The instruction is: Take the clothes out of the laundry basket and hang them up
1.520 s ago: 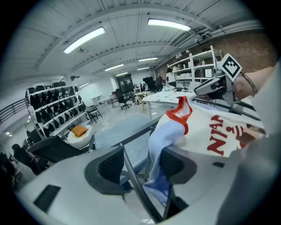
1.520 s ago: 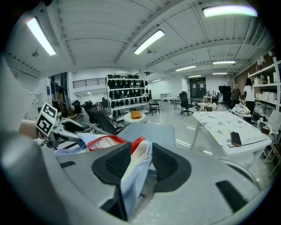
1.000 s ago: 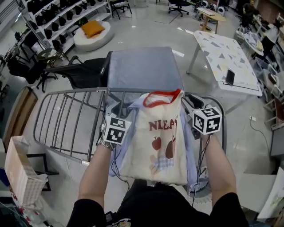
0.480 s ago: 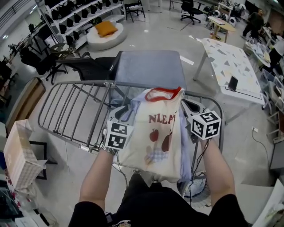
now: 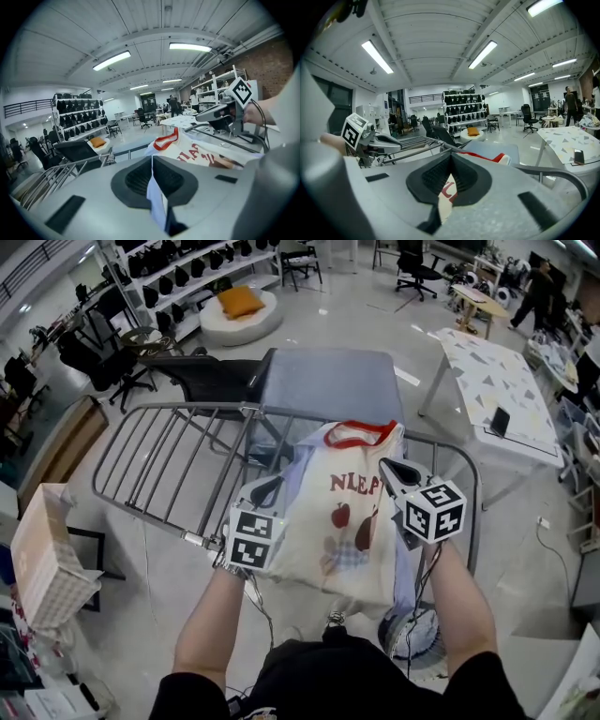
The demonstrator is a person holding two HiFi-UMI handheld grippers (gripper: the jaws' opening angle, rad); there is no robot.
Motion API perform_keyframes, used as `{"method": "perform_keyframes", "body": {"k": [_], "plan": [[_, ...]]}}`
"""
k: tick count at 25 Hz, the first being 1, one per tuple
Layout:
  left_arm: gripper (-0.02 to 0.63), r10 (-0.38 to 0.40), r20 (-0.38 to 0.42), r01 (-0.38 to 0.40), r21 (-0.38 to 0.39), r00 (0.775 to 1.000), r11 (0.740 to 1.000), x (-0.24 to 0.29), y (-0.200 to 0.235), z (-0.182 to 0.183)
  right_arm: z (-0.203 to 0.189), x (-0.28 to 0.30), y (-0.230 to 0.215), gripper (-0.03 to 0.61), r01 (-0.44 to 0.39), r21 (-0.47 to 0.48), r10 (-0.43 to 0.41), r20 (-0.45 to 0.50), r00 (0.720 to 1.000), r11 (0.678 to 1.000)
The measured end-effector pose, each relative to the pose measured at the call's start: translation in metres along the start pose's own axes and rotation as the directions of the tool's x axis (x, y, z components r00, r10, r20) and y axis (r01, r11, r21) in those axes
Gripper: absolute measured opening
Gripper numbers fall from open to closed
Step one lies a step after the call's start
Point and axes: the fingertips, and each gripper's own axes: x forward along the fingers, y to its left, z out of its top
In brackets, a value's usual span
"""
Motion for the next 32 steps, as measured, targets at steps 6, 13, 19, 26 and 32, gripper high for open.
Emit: {"method": "perform_keyframes", "body": {"k": [6, 13, 19, 26, 32], "plan": [[0.012, -0.062, 0.049, 0.062, -0.005, 0.997, 0.998, -0.044, 0.003, -0.008, 0.004, -0.007, 0.048, 0.005, 0.014, -0.013, -0.014, 0.007, 1.0, 1.0], [0.012, -0.14, 0.085, 0.138, 0.02, 0.987, 0.99, -0.087, -0.002, -0.014, 0.003, -0.037, 0.099, 0.005, 0.071, -0.006, -0.07, 0.025, 0.997, 0.997], [0.012, -0.245, 0.129, 0.241, 0.044, 0.961, 0.97, -0.122, -0.029, -0.012, -0.003, -0.084, 0.133, 0.003, 0.165, 0.024, -0.166, 0.054, 0.985, 0.986], [0.012, -0.384, 0.142, 0.37, 0.112, 0.912, 0.922, -0.144, -0.087, -0.016, -0.024, -0.159, 0.154, 0.003, 0.299, 0.071, -0.304, 0.075, 0.95, 0.952], [0.012, -0.498, 0.142, 0.479, 0.146, 0.856, 0.865, -0.155, -0.154, -0.01, -0.05, -0.231, 0.154, 0.003, 0.408, 0.122, -0.418, 0.076, 0.905, 0.905]]}}
